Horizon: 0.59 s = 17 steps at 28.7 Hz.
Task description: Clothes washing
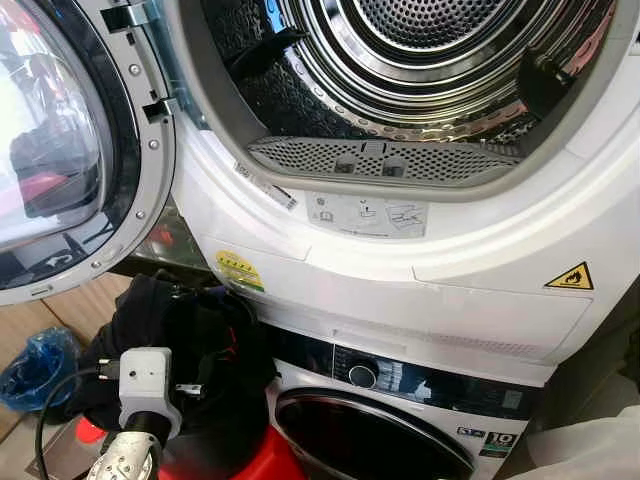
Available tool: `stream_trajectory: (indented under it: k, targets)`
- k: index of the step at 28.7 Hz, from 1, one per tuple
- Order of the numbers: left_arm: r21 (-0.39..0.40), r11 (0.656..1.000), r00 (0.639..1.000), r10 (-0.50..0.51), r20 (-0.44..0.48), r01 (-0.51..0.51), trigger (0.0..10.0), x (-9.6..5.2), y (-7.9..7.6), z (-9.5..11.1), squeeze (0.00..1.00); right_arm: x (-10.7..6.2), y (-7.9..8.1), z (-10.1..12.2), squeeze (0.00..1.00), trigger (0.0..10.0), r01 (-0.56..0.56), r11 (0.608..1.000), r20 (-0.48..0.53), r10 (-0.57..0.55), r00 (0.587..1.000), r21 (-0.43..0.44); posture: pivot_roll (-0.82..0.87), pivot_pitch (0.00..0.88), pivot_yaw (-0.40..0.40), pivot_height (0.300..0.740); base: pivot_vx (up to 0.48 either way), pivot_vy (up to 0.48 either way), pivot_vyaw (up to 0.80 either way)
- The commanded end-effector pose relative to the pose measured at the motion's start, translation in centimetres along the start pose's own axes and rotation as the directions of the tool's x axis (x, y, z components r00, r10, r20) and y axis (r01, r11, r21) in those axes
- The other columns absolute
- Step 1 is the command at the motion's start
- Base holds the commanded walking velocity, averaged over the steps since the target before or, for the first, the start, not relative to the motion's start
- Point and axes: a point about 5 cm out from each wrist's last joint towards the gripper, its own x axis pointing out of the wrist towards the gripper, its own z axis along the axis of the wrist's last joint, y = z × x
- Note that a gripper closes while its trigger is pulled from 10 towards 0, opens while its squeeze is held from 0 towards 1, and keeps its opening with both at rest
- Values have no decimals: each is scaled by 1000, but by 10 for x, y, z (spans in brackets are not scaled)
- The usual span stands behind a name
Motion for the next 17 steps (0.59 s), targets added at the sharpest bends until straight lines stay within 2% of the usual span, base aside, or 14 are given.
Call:
stream_trajectory:
  k: [1, 2, 5, 11, 14, 17]
  targets:
    - [21, 999, 999, -42, 16, 41, 10000, -1, -2, 2, 0, 1, 7, -1, 0, 10000, -21, 1000, -7, 21, 1000, -9, 47, 0, 134, 740, 0, 0, 0]
    - [62, 996, 997, -71, 18, 70, 10000, -2, -5, 3, 0, 1, 7, 0, 0, 10000, -20, 1000, -6, 20, 1000, -8, 47, 0, 135, 740, 0, 0, 0]
    - [74, 992, 995, -102, 12, 100, 10000, -2, -9, 2, 0, 1, 7, 0, 0, 10000, -19, 1000, -7, 19, 1000, -8, 46, 0, 135, 740, 0, 0, 0]
    - [18, 991, 991, -136, 5, 135, 10000, -1, -14, 1, 0, 1, 6, 0, 0, 10000, -19, 1000, -6, 19, 1000, -8, 46, 0, 135, 740, 0, 0, 0]
    - [-50, 991, 992, -121, 42, 123, 10000, 4, -13, 5, 0, 1, 7, 0, 0, 10000, -21, 1000, -4, 21, 1000, -7, 45, 0, 135, 740, 0, 0, 0]
    - [-65, 985, 986, -154, 67, 158, 10000, 8, -15, 9, 0, 1, 7, 0, 0, 10000, -22, 1000, -4, 22, 1000, -7, 44, 0, 135, 740, 0, 0, 0]
